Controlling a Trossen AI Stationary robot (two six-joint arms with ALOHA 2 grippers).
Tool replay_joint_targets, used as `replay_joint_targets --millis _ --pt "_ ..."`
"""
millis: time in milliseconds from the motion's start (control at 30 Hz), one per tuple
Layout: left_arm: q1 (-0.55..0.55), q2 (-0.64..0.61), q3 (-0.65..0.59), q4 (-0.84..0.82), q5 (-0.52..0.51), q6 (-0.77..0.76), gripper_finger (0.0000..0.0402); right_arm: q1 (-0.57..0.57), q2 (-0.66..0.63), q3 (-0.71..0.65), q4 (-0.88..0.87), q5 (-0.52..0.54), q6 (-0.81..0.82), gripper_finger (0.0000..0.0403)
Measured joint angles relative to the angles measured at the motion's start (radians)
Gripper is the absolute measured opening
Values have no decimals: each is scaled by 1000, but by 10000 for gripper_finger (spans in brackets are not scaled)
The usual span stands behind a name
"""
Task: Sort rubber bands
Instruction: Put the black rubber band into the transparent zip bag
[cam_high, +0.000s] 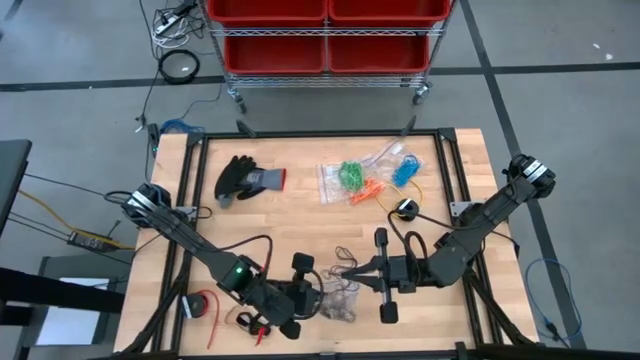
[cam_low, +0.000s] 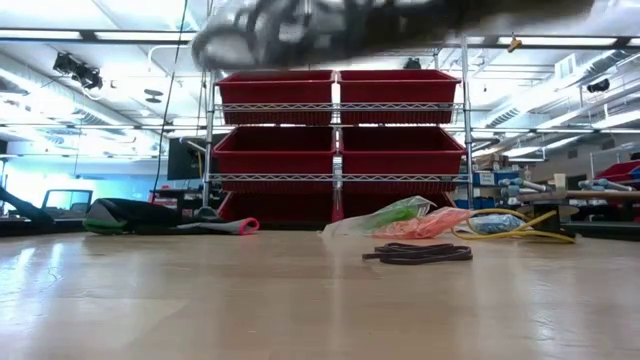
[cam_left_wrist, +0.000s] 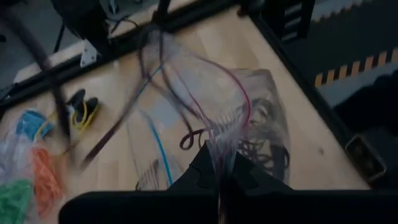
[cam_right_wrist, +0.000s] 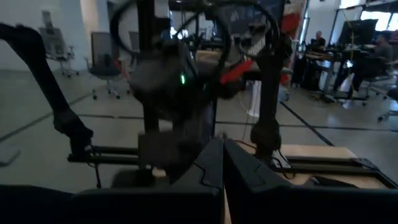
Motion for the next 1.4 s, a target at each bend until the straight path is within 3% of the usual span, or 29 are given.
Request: replay_joint_targets --millis 367,633,833,1400 --pt "2 72 0 -38 -1 23 2 -21 31 6 86 -120 21 0" --pt "27 98 -1 -37 -2 0 2 -33 189 184 22 -194 -14 0" --pt "24 98 -1 -49 0 -20 2 -36 256 311 -187 -118 7 0" --pt "24 98 -1 -77 0 -61 2 -47 261 314 -438 -11 187 0"
